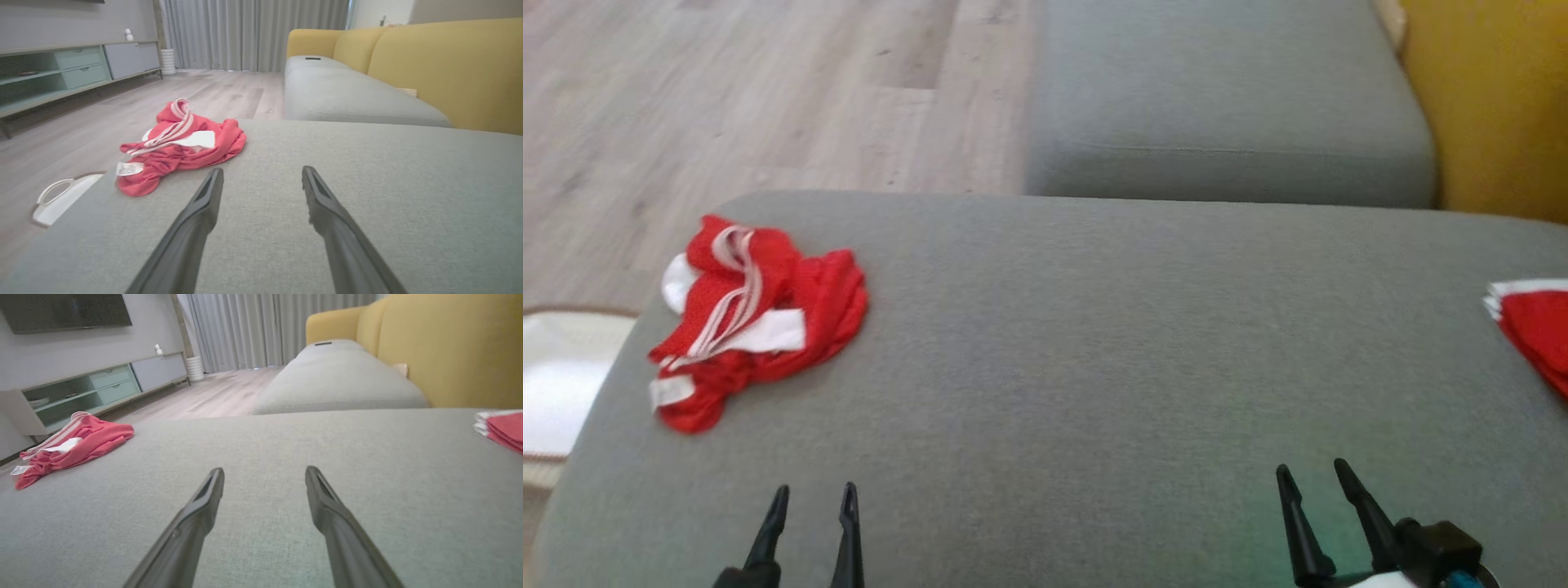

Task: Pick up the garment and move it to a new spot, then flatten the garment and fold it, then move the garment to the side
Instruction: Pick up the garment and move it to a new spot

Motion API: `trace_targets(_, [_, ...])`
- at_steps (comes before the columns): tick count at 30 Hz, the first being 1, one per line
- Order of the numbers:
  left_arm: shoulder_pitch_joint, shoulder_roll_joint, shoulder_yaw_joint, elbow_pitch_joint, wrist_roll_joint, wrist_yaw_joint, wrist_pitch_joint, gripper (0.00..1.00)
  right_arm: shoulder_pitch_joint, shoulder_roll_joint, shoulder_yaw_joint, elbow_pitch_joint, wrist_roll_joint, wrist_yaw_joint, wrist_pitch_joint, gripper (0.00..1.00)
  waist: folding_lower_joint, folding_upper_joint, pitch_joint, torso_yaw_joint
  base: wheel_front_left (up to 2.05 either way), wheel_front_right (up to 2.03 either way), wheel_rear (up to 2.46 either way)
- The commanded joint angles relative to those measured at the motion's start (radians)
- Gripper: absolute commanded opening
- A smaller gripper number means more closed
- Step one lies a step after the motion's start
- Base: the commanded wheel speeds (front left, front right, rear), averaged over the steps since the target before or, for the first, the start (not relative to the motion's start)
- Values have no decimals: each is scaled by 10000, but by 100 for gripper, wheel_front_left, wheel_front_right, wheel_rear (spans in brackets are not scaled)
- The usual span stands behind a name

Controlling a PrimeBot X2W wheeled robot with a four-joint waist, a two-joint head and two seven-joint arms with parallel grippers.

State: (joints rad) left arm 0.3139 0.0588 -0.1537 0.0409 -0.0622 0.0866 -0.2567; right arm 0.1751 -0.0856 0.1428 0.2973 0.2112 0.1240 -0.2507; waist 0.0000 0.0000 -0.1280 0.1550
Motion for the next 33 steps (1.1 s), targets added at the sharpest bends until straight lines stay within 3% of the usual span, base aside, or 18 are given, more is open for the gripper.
trace_targets(1, [-571, -85, 410, -275, 86, -26, -51, 100, -333, -46, 263, -320, 56, 67, -110, 100, 0, 0, 53, 611, 0, 0, 0])
trace_targets(10, [-434, -85, 805, -289, 226, -74, -51, 100, -469, 86, 482, -252, 127, 67, -110, 100, 0, 0, -80, 1886, 0, 0, 0])
trace_targets(16, [-334, -69, 1101, -388, 257, -133, -51, 100, -440, 142, 498, -214, 140, 67, -111, 100, 0, 0, -107, 2358, 0, 0, 0])
trace_targets(26, [-422, -33, 1695, -767, 235, -147, -51, 100, -516, 89, 579, -290, 92, 67, -111, 100, 0, 0, 382, 2455, 0, 0, 0])
trace_targets(33, [-1836, 574, 2071, -1278, 422, -448, -51, 100, -579, -540, 735, -312, 32, 67, -111, 100, 0, 0, 1258, 2360, 0, 0, 0])
